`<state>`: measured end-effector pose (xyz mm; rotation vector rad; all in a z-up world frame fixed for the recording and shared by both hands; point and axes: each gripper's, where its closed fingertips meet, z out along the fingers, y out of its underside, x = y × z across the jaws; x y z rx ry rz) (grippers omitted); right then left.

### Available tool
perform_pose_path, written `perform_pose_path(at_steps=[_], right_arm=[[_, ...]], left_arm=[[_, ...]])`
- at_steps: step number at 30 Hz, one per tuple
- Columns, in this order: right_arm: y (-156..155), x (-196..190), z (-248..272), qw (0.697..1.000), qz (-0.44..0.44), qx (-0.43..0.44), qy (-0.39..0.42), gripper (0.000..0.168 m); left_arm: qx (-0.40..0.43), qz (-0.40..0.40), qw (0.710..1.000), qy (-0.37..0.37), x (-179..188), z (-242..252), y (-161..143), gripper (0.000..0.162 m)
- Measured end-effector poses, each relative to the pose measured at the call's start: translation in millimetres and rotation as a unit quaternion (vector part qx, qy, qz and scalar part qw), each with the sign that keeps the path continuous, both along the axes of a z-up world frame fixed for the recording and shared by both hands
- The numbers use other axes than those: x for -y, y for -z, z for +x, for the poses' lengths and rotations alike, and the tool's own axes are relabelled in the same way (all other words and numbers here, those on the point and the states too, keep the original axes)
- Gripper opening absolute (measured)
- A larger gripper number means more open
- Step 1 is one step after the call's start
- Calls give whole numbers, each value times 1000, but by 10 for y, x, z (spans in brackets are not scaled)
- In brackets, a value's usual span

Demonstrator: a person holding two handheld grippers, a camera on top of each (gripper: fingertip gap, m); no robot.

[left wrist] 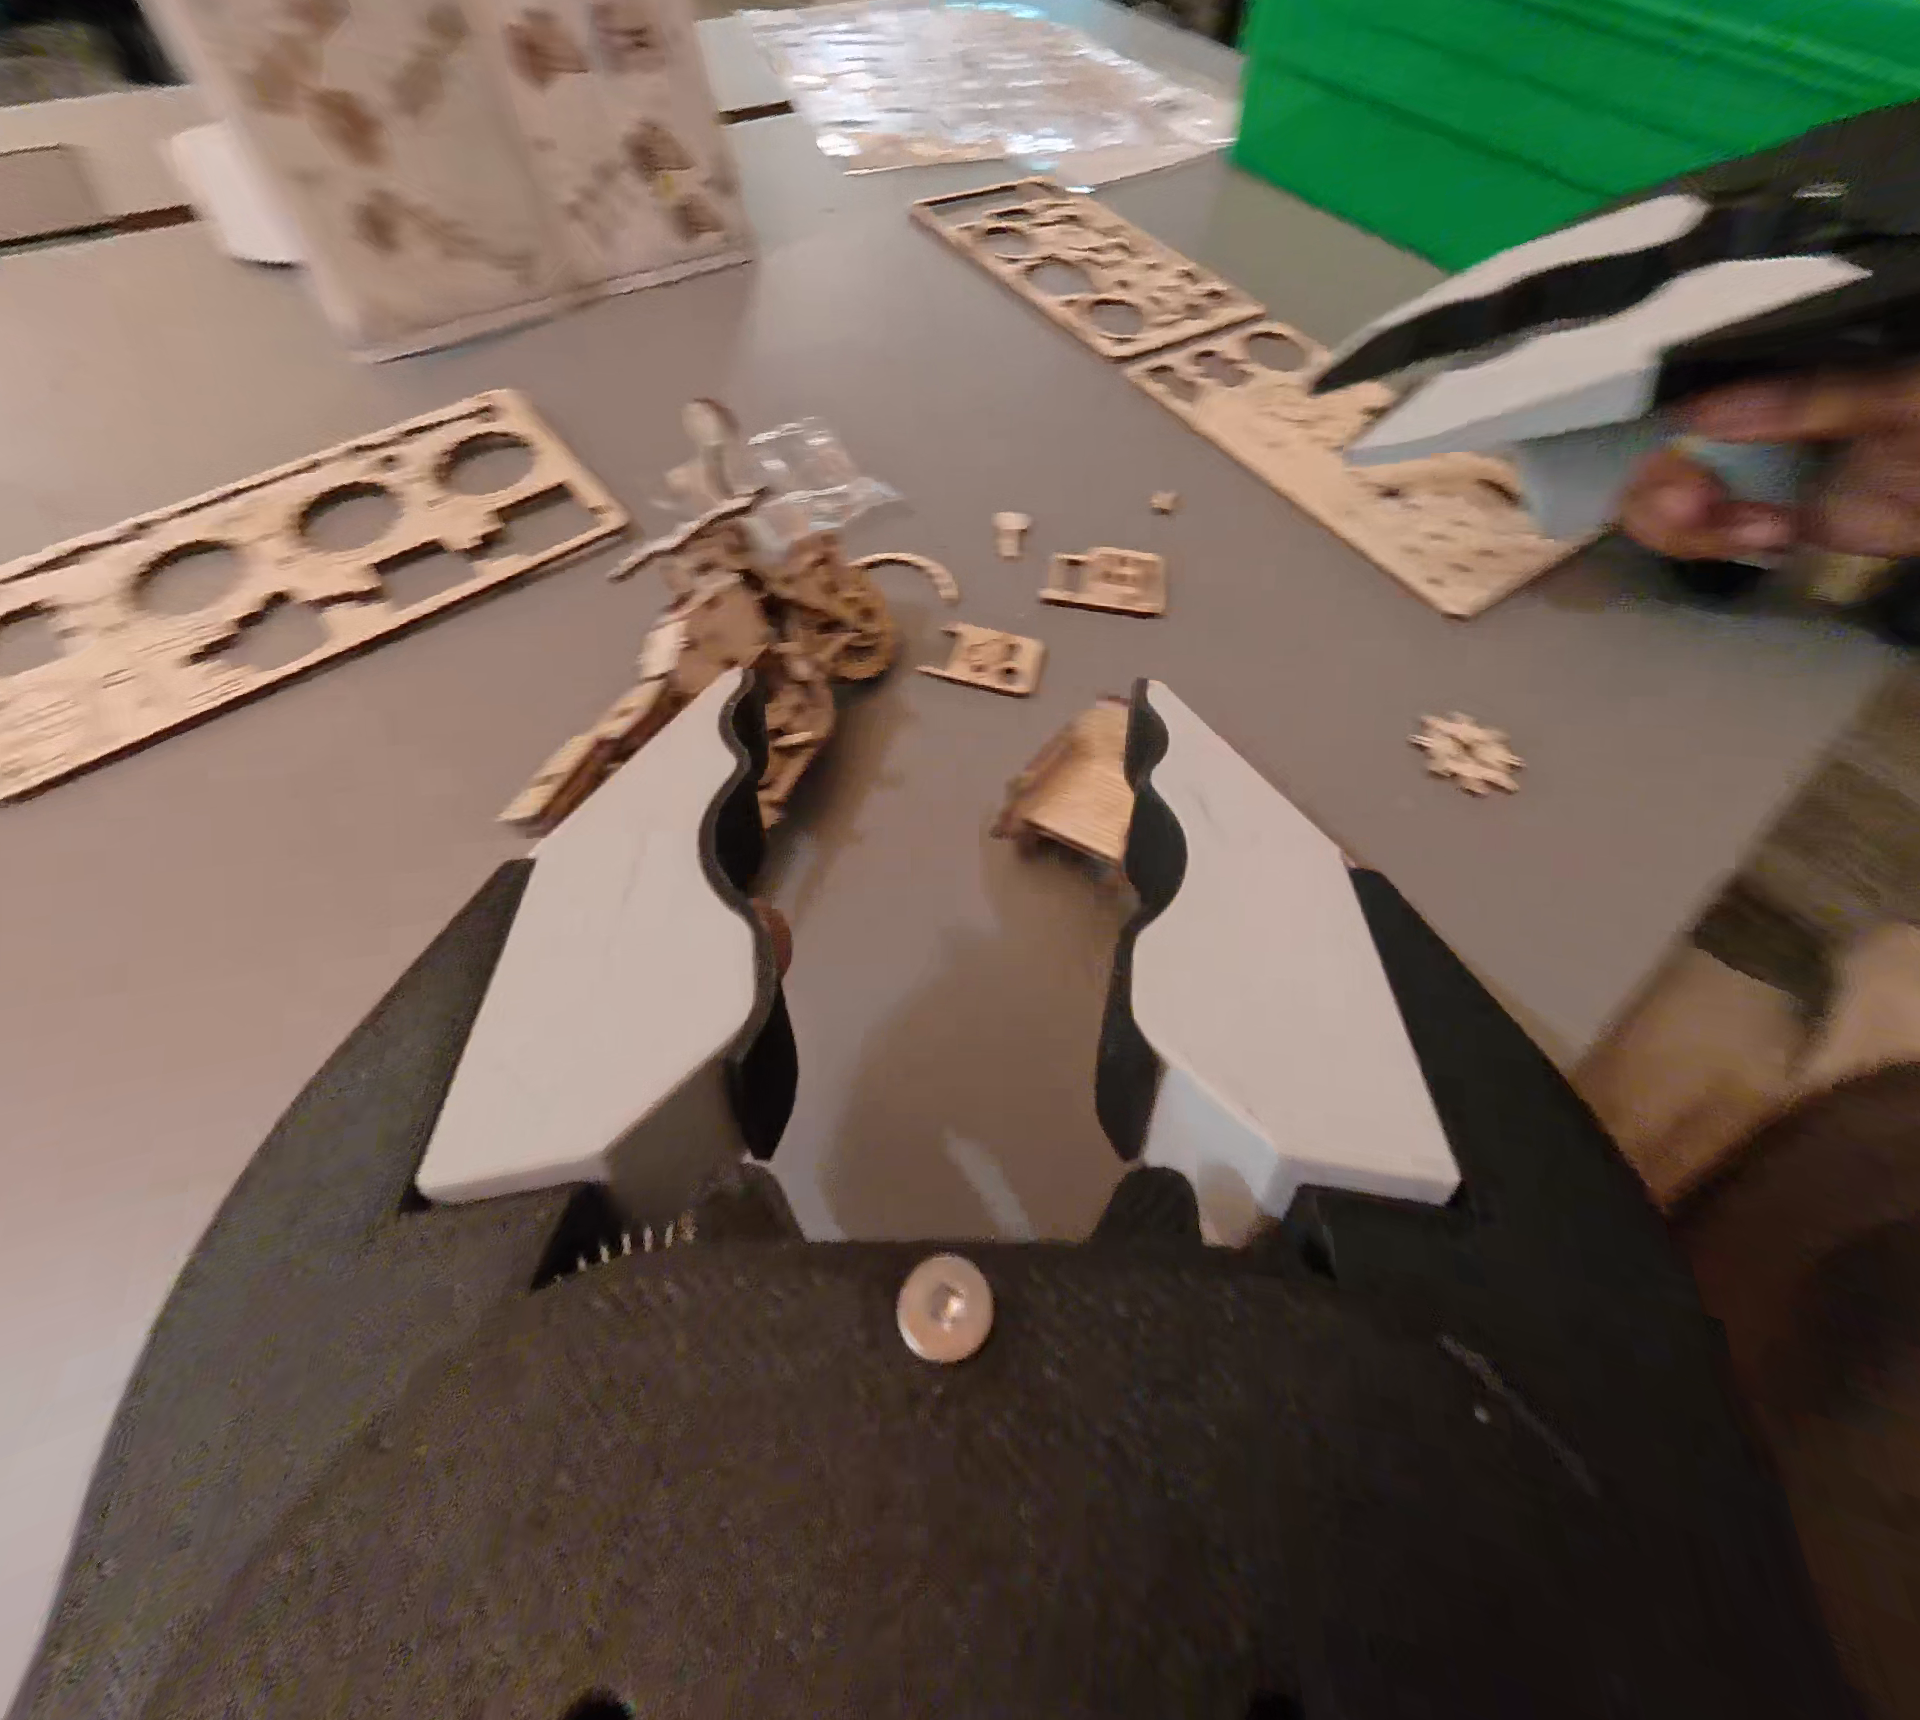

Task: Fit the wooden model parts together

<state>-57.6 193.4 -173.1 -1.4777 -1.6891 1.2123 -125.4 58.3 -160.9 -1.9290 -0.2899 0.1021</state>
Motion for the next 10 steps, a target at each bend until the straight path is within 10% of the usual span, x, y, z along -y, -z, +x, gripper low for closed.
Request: perform_pose_path(at_steps=[10], right_arm=[[74, 176, 27, 999, 5, 15, -42, 39]], left_arm=[[85, -24, 984, 153, -40, 396, 149, 82]])
